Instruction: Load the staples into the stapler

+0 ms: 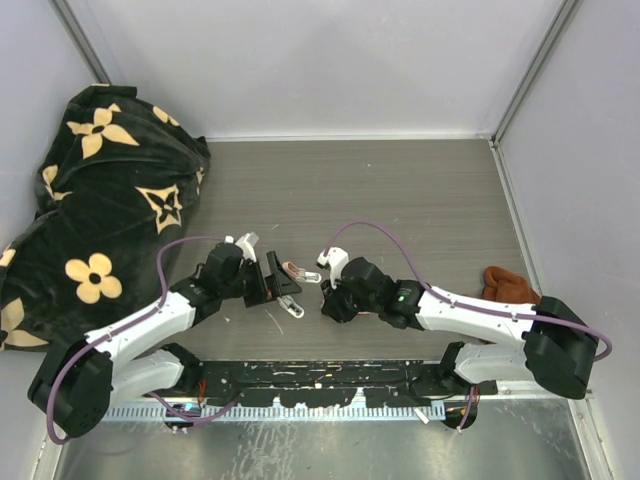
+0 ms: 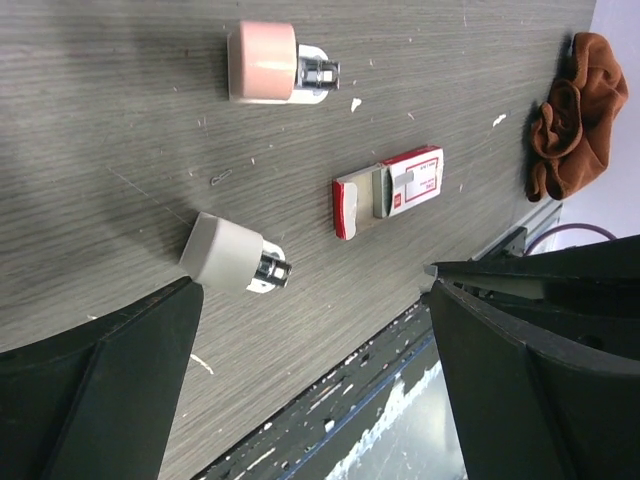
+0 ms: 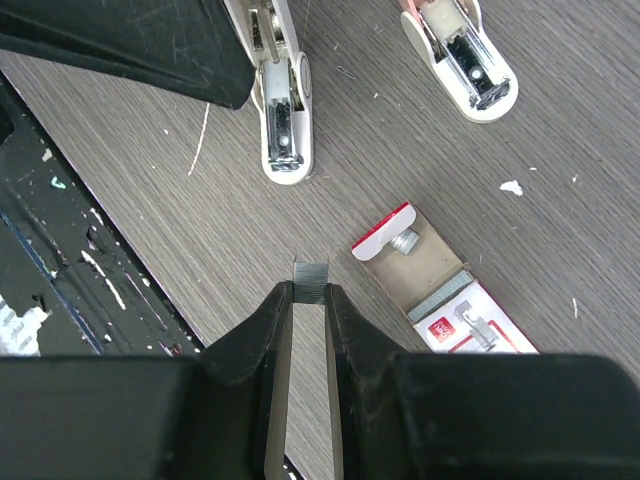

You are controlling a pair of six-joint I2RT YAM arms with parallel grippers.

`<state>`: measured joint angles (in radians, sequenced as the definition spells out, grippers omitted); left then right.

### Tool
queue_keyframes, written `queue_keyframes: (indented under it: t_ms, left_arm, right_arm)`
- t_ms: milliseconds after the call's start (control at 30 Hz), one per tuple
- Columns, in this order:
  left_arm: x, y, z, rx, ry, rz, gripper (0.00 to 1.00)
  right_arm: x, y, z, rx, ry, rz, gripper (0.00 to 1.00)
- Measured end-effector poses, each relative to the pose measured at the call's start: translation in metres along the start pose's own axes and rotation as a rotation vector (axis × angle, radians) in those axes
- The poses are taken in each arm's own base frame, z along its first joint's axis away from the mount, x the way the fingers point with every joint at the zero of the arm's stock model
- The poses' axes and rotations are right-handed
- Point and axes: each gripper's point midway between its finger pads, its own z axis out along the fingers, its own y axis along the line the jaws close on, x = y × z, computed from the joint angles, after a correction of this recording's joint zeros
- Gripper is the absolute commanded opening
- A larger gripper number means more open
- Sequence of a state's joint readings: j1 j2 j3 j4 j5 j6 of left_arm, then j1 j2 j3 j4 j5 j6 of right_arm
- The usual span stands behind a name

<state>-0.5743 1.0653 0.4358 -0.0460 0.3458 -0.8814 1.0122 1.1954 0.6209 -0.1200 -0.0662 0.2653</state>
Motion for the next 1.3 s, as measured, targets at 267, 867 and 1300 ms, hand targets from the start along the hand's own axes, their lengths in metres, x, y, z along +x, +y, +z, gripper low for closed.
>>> queue_keyframes:
  t_ms: [267,867,1300]
  left_arm:
    - [-0.02,0.005,-0.016,-0.08,-0.096,0.104,0.98]
    - [-0.103,0.062,-0.056,-0.338,-0.325,0.184,0.98]
    - [-0.121,0.101,-0.086,-0.474,-0.615,0.289,0.98]
  right_arm:
    - [-0.003,0.003,0.004,-0.002,0.013,-0.011,0.17]
    - [-0.018,0.013,0.015,-0.003,0.035,-0.029,0.16]
    - [-0.023,0.017,0.035,0.011,0.097,-0.043,0.16]
